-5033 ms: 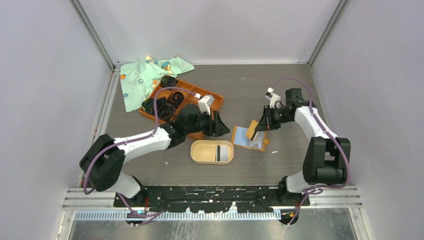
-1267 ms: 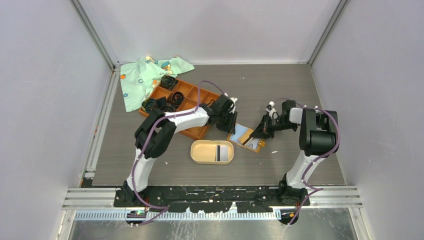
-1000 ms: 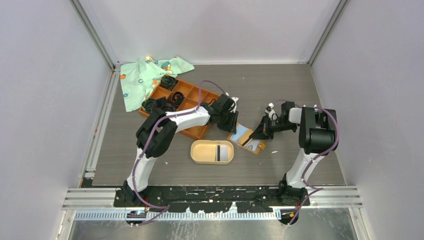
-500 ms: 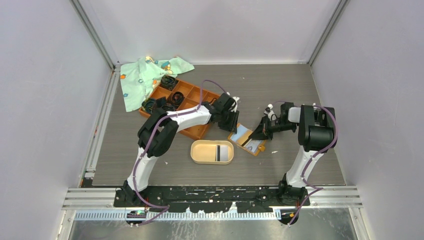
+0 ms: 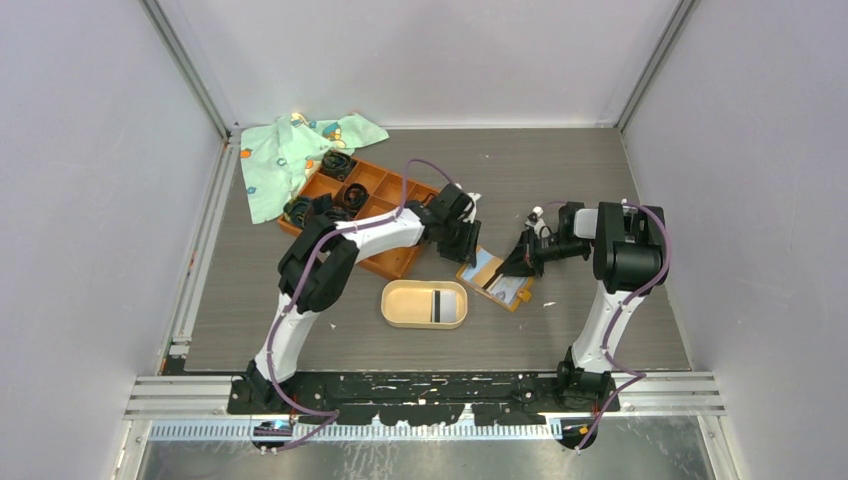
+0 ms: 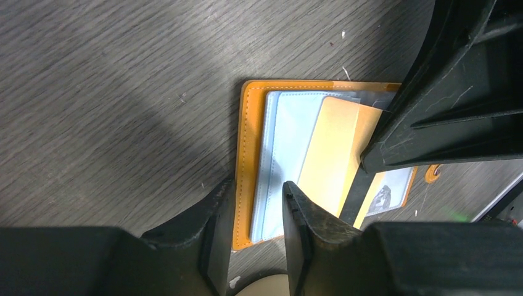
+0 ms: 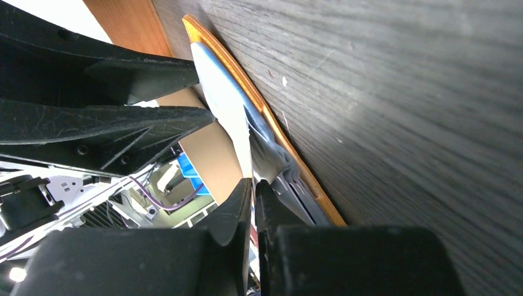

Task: Put the credit cards into the card holder
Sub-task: Insert the credit card into the card holder.

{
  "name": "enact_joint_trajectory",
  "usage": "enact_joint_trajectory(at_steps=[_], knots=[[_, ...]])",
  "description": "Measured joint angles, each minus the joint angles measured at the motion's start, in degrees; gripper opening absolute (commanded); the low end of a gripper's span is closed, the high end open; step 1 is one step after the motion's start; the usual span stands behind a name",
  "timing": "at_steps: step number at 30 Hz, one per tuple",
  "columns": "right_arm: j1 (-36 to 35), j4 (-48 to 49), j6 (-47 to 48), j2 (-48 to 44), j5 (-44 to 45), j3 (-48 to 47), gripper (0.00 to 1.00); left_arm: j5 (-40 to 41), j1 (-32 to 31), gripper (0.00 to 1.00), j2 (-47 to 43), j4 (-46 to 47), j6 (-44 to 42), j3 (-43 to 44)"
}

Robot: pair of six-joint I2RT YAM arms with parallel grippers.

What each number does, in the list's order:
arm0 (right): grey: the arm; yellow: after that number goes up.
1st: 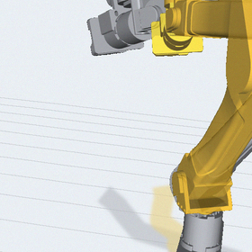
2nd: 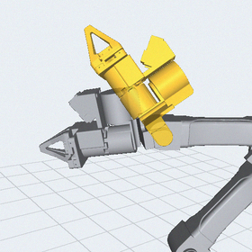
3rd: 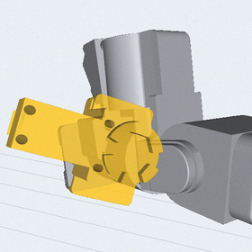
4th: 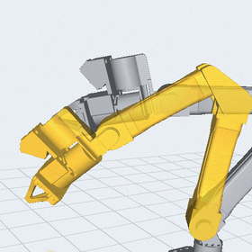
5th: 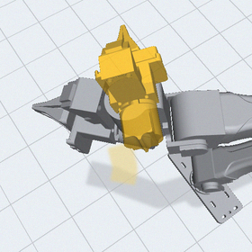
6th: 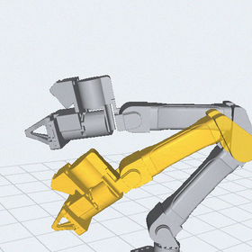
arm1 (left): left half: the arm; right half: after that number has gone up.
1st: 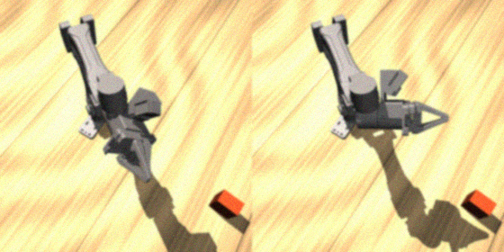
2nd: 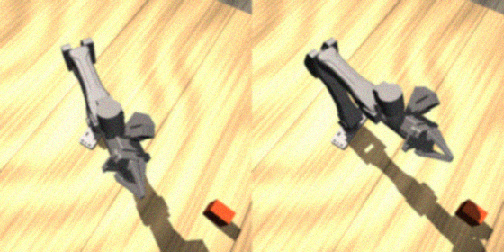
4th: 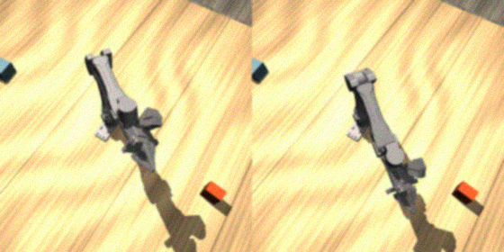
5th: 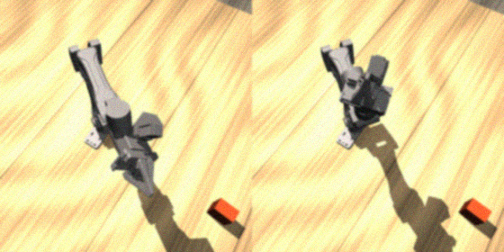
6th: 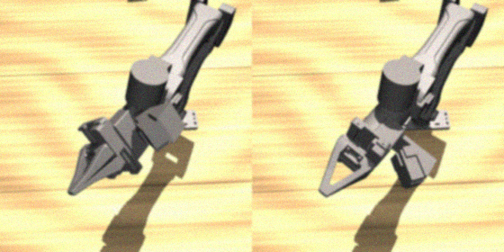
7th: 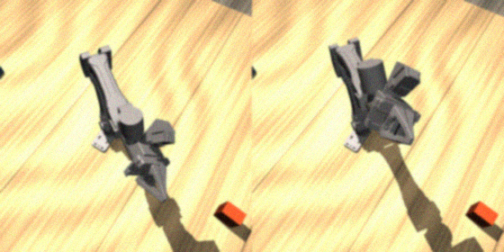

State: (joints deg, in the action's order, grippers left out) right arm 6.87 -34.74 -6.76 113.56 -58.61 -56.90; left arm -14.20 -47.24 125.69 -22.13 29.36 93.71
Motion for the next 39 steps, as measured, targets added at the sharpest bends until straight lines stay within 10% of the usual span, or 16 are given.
enact_joint_trajectory(at_steps=[39], knots=[[0.0,-1.8,2.3,0.8,0.9,-1.7,0.15,2.6,-12.2,0.23,1.6,-2.9,-1.2,7.7]])
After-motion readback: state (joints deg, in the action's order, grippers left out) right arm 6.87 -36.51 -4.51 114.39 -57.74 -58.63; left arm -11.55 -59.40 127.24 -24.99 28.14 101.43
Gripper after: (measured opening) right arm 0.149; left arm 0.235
